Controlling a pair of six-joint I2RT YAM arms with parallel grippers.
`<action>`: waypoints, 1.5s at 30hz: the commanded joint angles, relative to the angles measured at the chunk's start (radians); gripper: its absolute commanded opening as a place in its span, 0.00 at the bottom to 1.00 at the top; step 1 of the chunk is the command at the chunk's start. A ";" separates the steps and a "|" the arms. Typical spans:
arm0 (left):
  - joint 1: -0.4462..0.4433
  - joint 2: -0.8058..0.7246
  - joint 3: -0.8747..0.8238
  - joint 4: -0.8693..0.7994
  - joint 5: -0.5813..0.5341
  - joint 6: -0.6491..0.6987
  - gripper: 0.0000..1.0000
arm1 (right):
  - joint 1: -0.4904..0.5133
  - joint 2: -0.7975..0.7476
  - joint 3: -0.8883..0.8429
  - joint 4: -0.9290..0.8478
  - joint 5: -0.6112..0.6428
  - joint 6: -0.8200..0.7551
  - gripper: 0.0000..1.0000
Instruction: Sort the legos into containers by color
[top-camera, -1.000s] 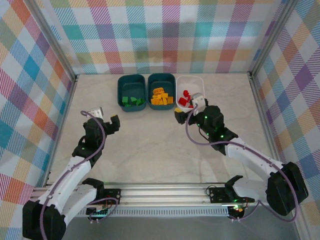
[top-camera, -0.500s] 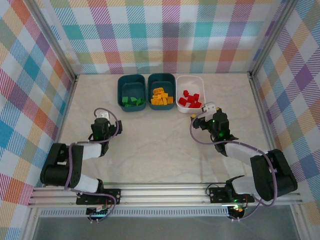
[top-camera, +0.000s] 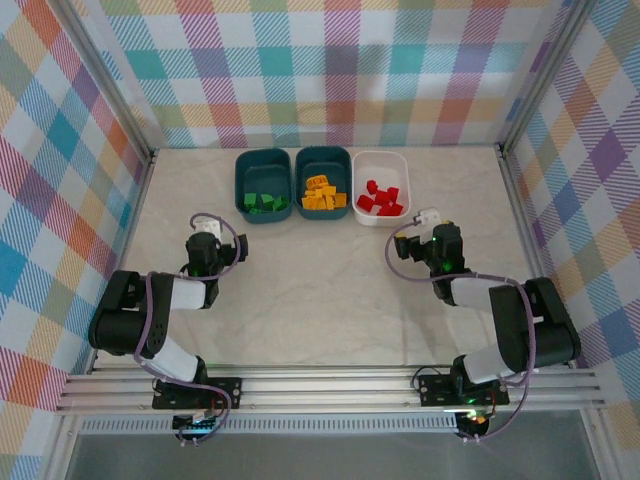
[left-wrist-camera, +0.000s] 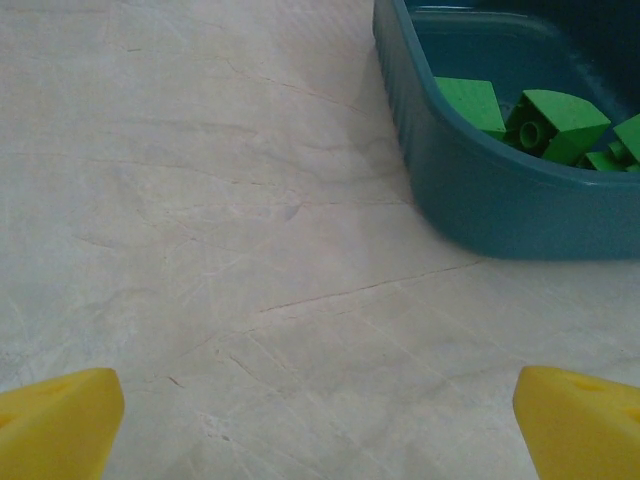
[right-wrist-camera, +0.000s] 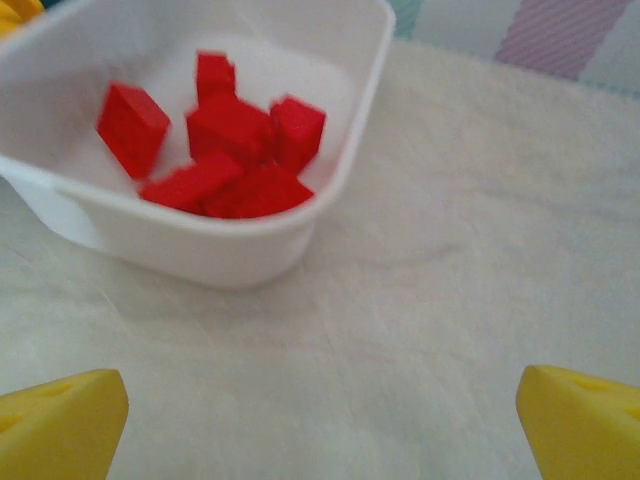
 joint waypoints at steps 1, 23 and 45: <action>0.011 -0.001 0.001 0.044 0.013 0.013 1.00 | -0.015 -0.011 -0.010 0.059 -0.044 -0.017 1.00; 0.012 0.002 0.004 0.038 0.015 0.016 1.00 | -0.174 0.075 -0.049 0.209 -0.038 0.205 1.00; 0.012 -0.001 0.003 0.039 0.015 0.016 1.00 | -0.165 0.072 -0.057 0.222 -0.047 0.189 1.00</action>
